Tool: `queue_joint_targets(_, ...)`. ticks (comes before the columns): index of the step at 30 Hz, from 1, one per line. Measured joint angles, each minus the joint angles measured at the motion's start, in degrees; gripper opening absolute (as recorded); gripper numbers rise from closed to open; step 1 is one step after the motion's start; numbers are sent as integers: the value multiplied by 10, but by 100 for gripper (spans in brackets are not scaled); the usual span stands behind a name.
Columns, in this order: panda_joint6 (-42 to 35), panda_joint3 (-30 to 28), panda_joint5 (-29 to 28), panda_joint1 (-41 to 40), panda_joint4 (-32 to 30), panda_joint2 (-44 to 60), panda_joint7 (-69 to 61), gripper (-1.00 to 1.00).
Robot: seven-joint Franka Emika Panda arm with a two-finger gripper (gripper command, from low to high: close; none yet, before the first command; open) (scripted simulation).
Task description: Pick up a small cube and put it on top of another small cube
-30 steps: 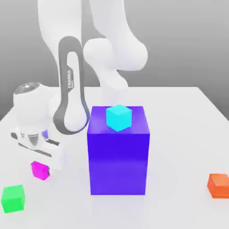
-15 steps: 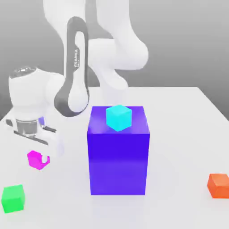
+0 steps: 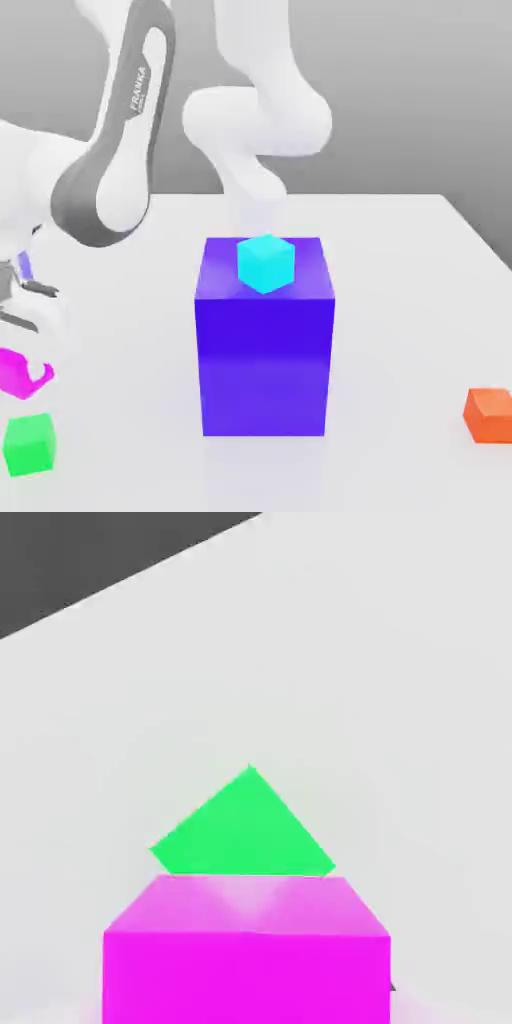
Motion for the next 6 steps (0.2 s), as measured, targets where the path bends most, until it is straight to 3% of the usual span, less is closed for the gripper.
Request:
queue_joint_targets(2,31,19,27,-14,6,39,-19,-100)
queue_joint_targets(3,44,26,37,-19,7,54,-25,100)
queue_joint_targets(6,44,26,37,-19,7,54,-26,100)
